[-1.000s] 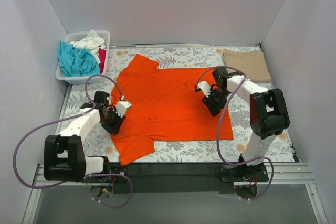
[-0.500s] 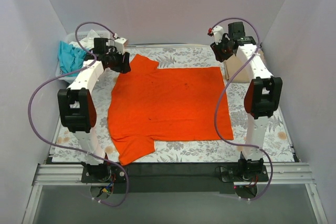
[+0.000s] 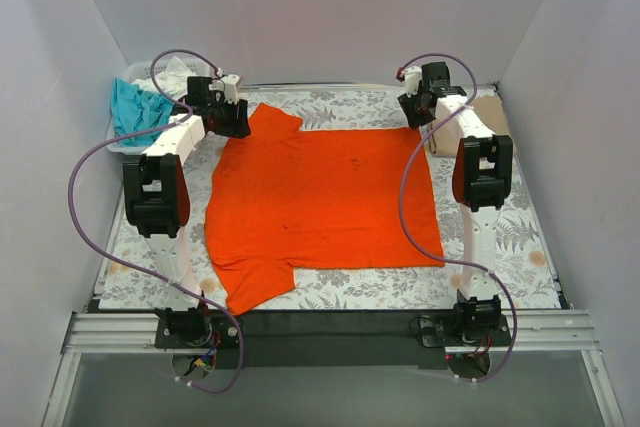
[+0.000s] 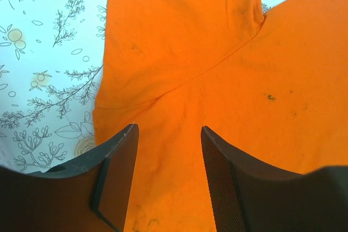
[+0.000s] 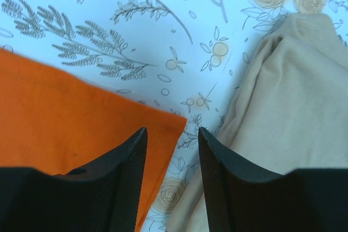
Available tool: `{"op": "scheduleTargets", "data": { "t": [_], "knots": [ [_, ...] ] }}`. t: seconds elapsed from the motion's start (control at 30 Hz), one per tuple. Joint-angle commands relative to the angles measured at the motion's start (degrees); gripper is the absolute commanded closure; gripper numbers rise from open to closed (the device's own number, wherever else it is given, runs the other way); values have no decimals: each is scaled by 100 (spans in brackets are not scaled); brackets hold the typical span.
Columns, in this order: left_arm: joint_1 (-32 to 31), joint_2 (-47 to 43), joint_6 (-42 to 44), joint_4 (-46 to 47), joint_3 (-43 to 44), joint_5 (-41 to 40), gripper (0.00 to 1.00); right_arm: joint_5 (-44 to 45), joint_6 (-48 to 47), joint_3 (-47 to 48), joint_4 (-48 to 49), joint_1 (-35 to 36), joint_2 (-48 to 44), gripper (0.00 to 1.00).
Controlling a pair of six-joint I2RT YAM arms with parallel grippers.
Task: Fold and stack the t-shirts
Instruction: Fold the tshirt
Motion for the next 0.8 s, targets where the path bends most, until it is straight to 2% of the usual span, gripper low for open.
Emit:
{"op": "scheduleTargets", "data": {
  "t": [0.0,0.3,0.53,0.63,0.73,0.77],
  "knots": [
    [31,-271,2,167,-62,-128,53,18,316,264,399,-87,86,59],
    [31,-87,-51,184,70,-242,52,-482,808,-193,346,-263,156,61],
    [57,142,-147,219,228,-453,52,-632,905,-167,205,-263,420,64],
    [92,265,-200,219,368,-619,51,-642,932,-141,179,-263,508,72],
    [136,520,-305,123,649,-682,52,-685,958,-123,161,-272,535,88],
    [145,581,-358,62,720,-734,51,-720,949,-123,161,-272,535,95]
  ]
}}
